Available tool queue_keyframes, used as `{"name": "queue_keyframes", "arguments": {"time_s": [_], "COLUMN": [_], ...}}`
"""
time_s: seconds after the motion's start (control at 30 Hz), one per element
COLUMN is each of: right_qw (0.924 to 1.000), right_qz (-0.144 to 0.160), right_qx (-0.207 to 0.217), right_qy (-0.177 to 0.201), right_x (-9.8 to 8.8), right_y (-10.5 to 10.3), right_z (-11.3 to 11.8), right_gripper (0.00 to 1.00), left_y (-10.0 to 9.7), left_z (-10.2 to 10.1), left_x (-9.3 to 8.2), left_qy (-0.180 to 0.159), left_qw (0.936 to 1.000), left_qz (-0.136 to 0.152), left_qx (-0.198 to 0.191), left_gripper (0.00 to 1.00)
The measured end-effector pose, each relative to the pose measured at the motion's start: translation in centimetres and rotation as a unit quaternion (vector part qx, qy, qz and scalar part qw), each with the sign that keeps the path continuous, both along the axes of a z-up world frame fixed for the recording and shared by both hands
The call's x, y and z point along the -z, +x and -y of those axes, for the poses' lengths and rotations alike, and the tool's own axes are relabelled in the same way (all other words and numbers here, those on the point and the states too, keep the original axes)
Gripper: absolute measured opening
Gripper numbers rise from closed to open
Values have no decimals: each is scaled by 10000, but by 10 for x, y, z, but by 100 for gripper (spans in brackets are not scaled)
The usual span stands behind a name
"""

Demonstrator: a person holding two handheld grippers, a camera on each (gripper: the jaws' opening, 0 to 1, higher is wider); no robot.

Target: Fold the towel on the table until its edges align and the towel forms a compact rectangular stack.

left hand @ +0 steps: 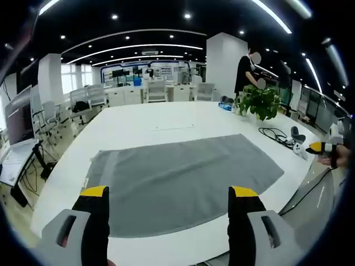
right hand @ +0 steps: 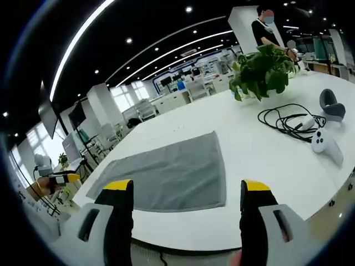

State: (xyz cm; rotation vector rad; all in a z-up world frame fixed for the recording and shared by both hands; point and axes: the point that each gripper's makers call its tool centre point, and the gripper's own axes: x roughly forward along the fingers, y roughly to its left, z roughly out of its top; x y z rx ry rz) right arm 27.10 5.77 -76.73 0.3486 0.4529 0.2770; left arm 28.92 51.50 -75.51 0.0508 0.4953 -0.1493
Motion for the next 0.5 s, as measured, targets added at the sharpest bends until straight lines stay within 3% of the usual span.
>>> {"name": "queue_keyframes", "arguments": {"time_s": [0.5], "right_qw": [10000], "right_qz": [25], "right_qx": [56], "right_qy": [8], "right_x": [1], "right_y": [-3], "right_z": [2], "right_gripper": [76], "left_y": [-6], "left_z": [9], "left_x": [8], "left_qy": [-67], "left_qw": [9999], "left_qz": [-104], "left_qx": [99], "left_gripper": [90]}}
